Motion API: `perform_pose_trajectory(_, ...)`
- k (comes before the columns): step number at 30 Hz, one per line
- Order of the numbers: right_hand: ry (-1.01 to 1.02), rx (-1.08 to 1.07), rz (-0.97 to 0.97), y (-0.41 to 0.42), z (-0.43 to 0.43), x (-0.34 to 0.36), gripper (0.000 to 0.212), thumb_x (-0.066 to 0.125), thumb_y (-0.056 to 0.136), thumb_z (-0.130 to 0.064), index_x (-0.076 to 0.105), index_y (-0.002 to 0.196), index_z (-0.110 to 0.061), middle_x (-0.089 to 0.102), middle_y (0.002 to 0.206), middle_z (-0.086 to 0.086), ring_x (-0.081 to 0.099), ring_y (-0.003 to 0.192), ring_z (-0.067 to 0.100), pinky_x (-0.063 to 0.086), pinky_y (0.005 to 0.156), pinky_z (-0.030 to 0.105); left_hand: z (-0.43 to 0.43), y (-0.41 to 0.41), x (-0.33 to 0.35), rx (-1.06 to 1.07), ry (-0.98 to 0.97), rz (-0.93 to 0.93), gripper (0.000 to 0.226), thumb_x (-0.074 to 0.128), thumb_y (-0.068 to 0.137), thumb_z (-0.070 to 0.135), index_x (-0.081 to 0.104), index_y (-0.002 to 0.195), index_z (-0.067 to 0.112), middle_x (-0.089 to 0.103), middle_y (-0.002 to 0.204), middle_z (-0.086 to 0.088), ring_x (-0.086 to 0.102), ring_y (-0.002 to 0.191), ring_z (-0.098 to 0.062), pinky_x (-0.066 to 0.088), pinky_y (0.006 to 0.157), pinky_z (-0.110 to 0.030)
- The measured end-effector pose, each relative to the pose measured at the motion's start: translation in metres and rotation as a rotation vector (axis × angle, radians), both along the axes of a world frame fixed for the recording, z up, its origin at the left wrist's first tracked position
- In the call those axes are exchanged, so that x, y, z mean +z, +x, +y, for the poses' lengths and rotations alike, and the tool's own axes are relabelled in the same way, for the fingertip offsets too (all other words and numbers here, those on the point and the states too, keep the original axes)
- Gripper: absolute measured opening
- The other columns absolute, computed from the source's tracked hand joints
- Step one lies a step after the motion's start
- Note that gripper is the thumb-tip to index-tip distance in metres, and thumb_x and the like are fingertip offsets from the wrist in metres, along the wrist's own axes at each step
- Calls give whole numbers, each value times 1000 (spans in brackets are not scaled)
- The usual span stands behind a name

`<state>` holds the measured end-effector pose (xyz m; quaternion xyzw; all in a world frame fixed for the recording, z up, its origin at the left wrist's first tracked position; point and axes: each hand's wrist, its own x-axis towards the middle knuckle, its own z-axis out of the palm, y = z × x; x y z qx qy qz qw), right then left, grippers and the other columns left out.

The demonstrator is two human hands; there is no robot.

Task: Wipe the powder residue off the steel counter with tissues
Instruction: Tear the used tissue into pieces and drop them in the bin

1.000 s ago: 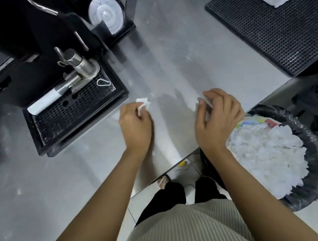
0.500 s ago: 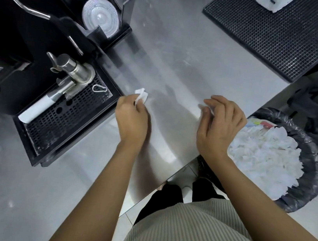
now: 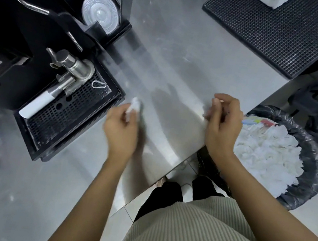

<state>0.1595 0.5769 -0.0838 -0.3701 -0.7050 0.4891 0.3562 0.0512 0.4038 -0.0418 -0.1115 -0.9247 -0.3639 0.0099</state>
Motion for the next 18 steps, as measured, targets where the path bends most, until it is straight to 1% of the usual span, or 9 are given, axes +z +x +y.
perform_pose_trajectory(1, -61, -14, 30, 2, 5, 4, 12, 50, 101, -25, 54, 95, -34, 58, 72, -10, 56, 68, 21, 44, 67, 36, -23, 4, -1, 116, -46, -14, 17, 55, 91, 16, 69, 98, 11, 57, 89, -3, 53, 80, -15, 43, 77, -25)
perform_pose_trajectory(3, -107, -61, 56, 5, 14, 13, 17, 56, 99, -23, 52, 85, -32, 49, 62, -8, 43, 54, 10, 35, 54, 27, -53, 14, -5, 252, -112, -55, 19, 54, 93, 15, 68, 104, 9, 55, 98, -4, 54, 84, -17, 42, 78, -24)
perform_pose_trajectory(5, -130, -106, 79, 8, 24, 21, 19, 58, 98, -25, 52, 80, -23, 50, 60, 5, 40, 55, 8, 32, 53, 27, -55, 19, -11, 257, -118, -29, 21, 55, 93, 12, 68, 109, 7, 54, 101, -2, 55, 85, -15, 42, 78, -21)
perform_pose_trajectory(7, -138, -133, 91, 12, 32, 24, 23, 55, 100, -29, 49, 78, -23, 53, 67, 21, 43, 58, 18, 35, 55, 30, -35, 17, -17, 201, -92, 2, 20, 57, 91, 10, 68, 107, 5, 55, 100, -4, 55, 81, -13, 44, 77, -21)
perform_pose_trajectory(9, -140, -141, 86, 20, 40, 21, 19, 50, 102, -26, 50, 83, -24, 54, 68, 14, 47, 60, 21, 40, 58, 32, -3, 16, -20, 115, -39, 14, 18, 59, 90, 10, 70, 103, 6, 56, 96, -4, 56, 76, -14, 45, 74, -18)
perform_pose_trajectory(11, -133, -146, 73, 32, 47, 16, 10, 48, 102, -18, 55, 95, -19, 59, 78, 5, 55, 68, 16, 46, 64, 31, 33, 21, -20, 16, 9, 20, 15, 60, 88, 8, 70, 98, 5, 55, 91, -2, 54, 70, -15, 40, 70, -8)
perform_pose_trajectory(12, -132, -149, 62, 38, 49, 13, 10, 48, 101, -14, 57, 99, -17, 61, 83, 5, 57, 71, 16, 47, 64, 32, 50, 25, -20, -32, 23, 26, 15, 59, 86, 6, 70, 97, 4, 56, 90, -3, 54, 69, -16, 37, 68, -4)
perform_pose_trajectory(16, -110, -173, 25, 61, 60, 7, 19, 48, 98, -2, 61, 101, -16, 60, 90, 3, 56, 65, 13, 51, 57, 41, 111, 62, -23, -182, 65, -14, 21, 58, 82, -2, 72, 98, 2, 60, 92, -6, 53, 70, -10, 34, 68, 0)
perform_pose_trajectory(18, -96, -195, -2, 72, 67, 6, 25, 49, 97, -3, 61, 98, -25, 60, 89, -5, 58, 70, 19, 52, 60, 45, 135, 85, -23, -277, 88, -57, 25, 58, 82, -2, 72, 102, 4, 60, 93, -6, 50, 68, -6, 35, 68, -1)
